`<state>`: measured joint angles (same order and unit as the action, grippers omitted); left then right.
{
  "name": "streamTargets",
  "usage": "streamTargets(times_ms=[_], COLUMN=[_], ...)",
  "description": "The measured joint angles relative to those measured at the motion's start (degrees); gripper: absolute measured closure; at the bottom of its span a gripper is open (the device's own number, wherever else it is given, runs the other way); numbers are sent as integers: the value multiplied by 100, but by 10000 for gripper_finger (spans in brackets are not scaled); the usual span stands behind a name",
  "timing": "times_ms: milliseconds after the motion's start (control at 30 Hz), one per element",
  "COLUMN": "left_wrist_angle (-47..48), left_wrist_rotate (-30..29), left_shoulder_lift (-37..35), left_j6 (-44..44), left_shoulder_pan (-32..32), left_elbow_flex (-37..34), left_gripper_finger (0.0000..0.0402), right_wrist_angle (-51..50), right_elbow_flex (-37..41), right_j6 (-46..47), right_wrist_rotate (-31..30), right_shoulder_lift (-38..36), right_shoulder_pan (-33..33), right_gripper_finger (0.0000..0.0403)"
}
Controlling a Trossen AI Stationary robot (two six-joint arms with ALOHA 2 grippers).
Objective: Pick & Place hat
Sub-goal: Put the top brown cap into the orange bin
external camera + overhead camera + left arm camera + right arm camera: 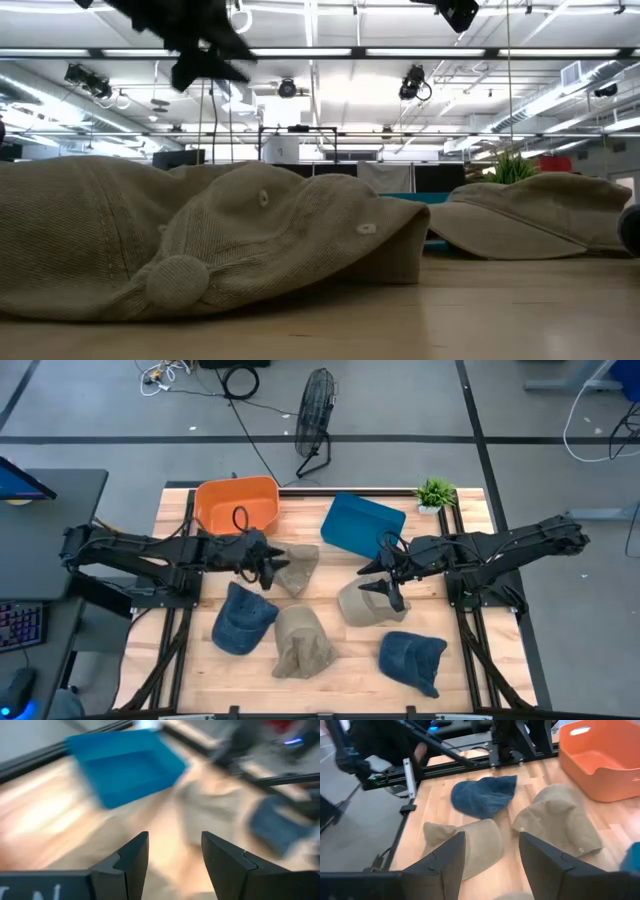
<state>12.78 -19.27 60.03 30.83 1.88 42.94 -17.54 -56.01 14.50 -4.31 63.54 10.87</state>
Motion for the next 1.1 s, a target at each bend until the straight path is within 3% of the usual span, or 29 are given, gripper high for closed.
streamTargets(times_ms=[133,333,633,1100], left_wrist_angle=[534,589,412,325], left_wrist_rotate=[-486,-514,33,149], left_shoulder_lift=[89,701,2040,2770], left_j6=[36,-256,236,719], left_shoulder_pan=[-308,-775,-1048,-980], left_elbow_flex=[0,0,-7,13], left_gripper_finger=[216,216,219,260], right_wrist_angle=[-5,25,-4,-232], right_elbow_flex=[-2,-2,-2,-2], right_j6=[2,1,451,450], right_wrist_rotate=[-210,-281,-432,-432], right_shoulder_lift=[17,17,14,14], right_shoulder_pan=[0,0,-7,-7], right_gripper_finger=[213,213,213,213])
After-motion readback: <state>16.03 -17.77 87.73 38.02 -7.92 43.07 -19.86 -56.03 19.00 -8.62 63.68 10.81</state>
